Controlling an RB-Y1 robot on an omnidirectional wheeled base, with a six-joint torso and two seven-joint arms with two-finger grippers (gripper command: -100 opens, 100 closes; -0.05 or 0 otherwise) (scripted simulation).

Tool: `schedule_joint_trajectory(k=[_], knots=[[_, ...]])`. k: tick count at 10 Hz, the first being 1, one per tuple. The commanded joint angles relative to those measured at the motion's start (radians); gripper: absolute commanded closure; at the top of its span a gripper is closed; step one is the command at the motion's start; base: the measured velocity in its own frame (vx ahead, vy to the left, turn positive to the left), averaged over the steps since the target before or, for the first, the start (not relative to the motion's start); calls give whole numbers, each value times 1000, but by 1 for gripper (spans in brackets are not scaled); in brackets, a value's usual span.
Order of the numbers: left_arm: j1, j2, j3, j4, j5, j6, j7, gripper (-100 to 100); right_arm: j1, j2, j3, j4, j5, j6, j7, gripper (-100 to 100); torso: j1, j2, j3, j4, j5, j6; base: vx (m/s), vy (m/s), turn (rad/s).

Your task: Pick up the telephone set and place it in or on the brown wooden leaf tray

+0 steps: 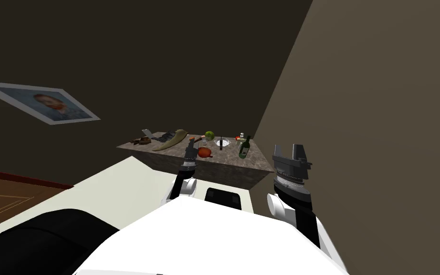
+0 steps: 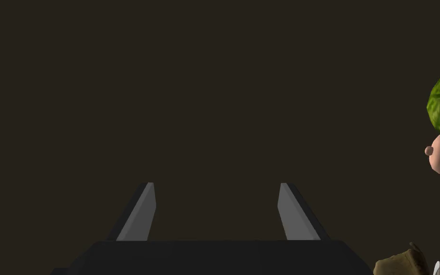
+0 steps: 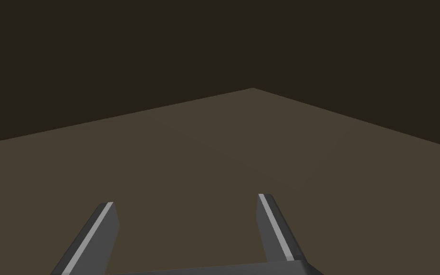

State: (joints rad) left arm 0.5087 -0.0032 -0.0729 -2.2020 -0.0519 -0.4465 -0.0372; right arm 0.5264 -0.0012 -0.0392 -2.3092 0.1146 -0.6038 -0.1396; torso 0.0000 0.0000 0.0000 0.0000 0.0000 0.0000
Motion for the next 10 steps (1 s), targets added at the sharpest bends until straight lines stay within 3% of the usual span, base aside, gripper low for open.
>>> schedule_joint_trajectory(k=[1, 5, 10], knots=[[-6, 29, 3, 12, -5, 4, -6, -100, 0, 0, 0, 0, 0, 0, 0, 0, 0, 0, 0, 0, 0, 0, -5, -8, -27], [-38, 102, 22, 80, -32, 27, -42, -100, 0, 0, 0, 0, 0, 0, 0, 0, -1, 1, 1, 0, 0, 0, -17, -25, -48], [-98, 142, 62, 217, -86, 76, -116, -100, 0, 0, 0, 0, 0, 0, 0, 0, -3, 2, 1, 0, -1, 0, -32, -46, -96]])
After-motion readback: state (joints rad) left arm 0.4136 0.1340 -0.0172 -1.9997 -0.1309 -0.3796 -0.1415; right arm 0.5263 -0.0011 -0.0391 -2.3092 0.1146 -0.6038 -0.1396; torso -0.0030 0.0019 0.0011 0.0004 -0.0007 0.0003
